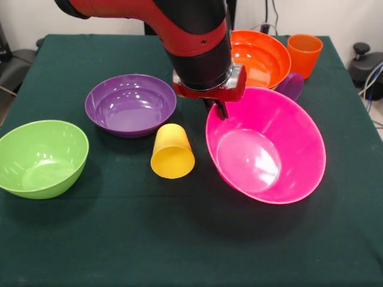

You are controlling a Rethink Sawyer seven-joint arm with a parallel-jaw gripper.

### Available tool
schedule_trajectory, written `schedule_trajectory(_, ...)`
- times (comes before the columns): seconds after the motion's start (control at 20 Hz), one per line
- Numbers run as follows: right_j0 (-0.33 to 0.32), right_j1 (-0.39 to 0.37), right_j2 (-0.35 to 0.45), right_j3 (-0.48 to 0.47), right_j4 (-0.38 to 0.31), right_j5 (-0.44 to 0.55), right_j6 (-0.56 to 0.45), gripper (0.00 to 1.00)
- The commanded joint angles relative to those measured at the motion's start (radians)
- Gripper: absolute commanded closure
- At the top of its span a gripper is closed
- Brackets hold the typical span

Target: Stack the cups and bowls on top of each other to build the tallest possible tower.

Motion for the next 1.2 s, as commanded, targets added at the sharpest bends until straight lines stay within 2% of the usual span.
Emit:
schedule_trajectory(0.05, -0.043, -0.056, 0.162, 0.111, 0.016, 0.018, -0.098, 1.0)
schedule_trajectory(0.35, -0.095, -0.103, 0.224, 0.209, 0.019, -0.043, -0.124, 1.0)
schedule_trajectory(0.55, -0.123, -0.118, 0.255, 0.229, 0.013, -0.027, -0.123, 1.0)
schedule_trajectory(0.75, -0.124, -0.116, 0.26, 0.191, -0.017, 0.012, -0.11, 1.0)
schedule_trajectory(0.95, -0.142, -0.134, 0.275, 0.228, -0.025, 0.001, -0.112, 1.0)
schedule_trajectory(1.2, -0.179, -0.2, 0.3, 0.296, -0.011, 0.028, -0.119, 1.0)
